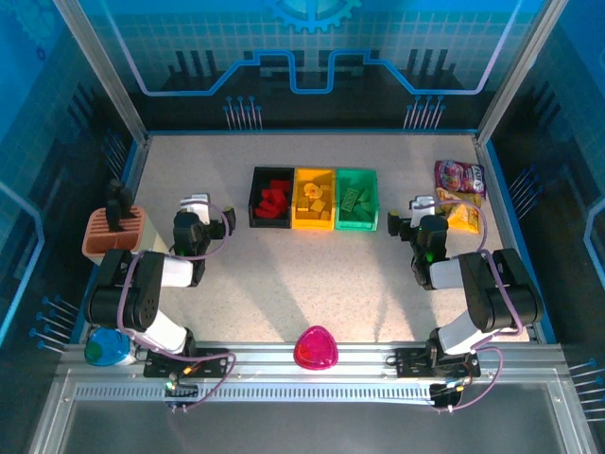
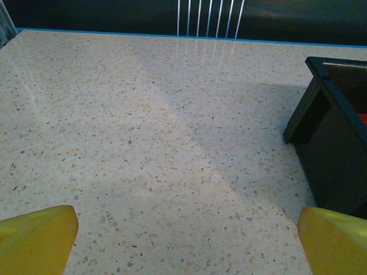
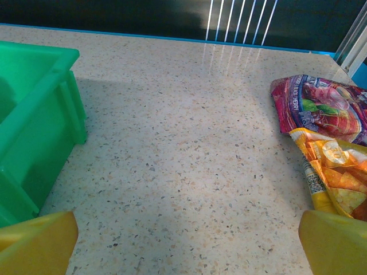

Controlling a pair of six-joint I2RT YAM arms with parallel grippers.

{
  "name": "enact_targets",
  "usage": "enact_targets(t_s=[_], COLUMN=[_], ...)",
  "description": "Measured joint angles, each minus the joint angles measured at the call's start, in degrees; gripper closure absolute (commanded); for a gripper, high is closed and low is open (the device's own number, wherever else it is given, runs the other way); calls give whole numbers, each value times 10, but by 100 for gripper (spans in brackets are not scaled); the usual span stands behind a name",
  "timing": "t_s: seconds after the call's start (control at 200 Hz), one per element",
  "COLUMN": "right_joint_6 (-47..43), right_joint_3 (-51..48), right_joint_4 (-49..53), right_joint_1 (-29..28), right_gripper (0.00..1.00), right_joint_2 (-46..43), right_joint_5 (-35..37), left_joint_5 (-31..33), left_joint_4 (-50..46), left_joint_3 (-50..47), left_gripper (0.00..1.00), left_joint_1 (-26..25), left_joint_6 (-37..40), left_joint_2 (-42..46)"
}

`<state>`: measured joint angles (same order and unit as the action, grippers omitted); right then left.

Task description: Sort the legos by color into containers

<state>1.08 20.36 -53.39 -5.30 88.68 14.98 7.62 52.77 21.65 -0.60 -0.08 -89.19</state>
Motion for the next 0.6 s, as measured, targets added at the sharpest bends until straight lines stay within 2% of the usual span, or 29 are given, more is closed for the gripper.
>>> enact_targets(t_s=[0.6], right_joint_6=[0], right_joint_3=[0], right_joint_4=[0], right_joint_1=[0], right_gripper=[0], right_joint_2=[0], right_joint_5=[0], left_joint_5=[-7], left_joint_4=[-1], left_joint_3=[0], left_gripper=[1], left_joint_1=[0], left_joint_6=[0], left_joint_2=[0])
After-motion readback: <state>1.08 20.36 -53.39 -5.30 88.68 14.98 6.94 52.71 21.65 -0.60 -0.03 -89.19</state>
